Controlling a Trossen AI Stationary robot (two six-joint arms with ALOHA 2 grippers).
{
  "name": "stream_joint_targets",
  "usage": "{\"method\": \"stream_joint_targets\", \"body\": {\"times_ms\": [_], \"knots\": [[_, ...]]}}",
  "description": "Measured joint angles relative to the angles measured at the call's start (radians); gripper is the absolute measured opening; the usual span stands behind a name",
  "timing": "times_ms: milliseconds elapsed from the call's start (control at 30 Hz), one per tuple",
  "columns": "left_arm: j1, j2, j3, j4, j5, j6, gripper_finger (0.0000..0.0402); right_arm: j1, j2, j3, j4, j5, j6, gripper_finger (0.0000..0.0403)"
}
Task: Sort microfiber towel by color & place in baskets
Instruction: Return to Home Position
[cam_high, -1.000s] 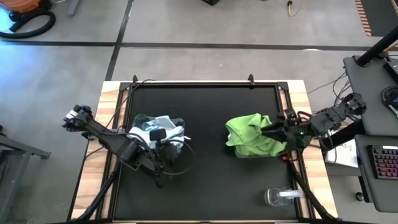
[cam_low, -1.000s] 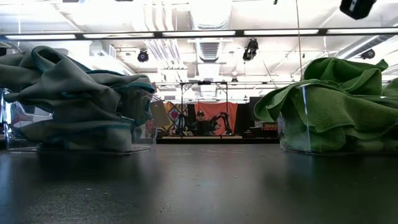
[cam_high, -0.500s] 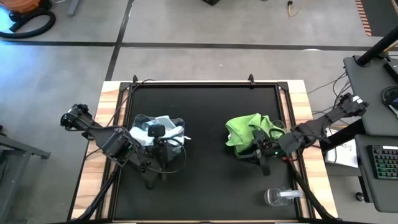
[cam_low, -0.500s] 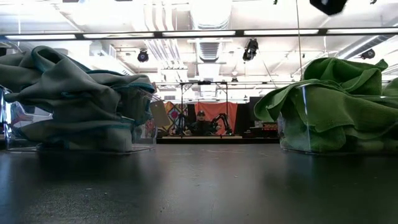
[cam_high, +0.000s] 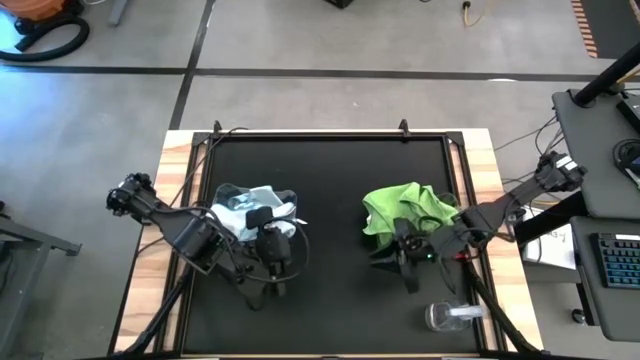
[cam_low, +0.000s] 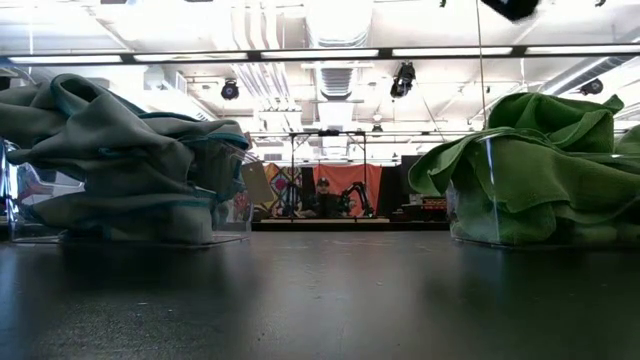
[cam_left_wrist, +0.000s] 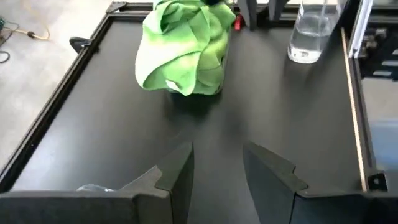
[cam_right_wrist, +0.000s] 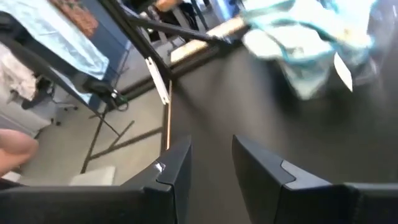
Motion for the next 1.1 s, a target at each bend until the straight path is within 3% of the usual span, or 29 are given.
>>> {"method": "stream_joint_targets", "body": {"times_ms": [133, 400, 567, 833, 1100], "knots": [[-0.001, 0.045, 0.023, -0.028, 0.054, 0.119, 0.0123, 0.000, 0.029, 0.045, 0.005, -0.016, -0.098, 0.0109], [-0.026, 0.008, -0.067, 0.055, 0.055, 0.082, 0.0123, 0.005, 0.055, 0.051, 0.003, -0.130, -0.192, 0.0105], [-0.072, -0.080, -0.264, 0.351, 0.088, 0.161, 0.0123, 0.011, 0.054, 0.047, -0.013, -0.131, -0.220, 0.0106], [-0.087, -0.281, -0.649, 0.906, 0.344, 0.330, 0.0123, 0.014, 0.054, 0.047, -0.016, -0.136, -0.241, 0.0097], [-0.088, -0.459, -1.027, 1.294, 0.384, 0.342, 0.0123, 0.014, 0.054, 0.047, -0.021, -0.136, -0.258, 0.0092]]}}
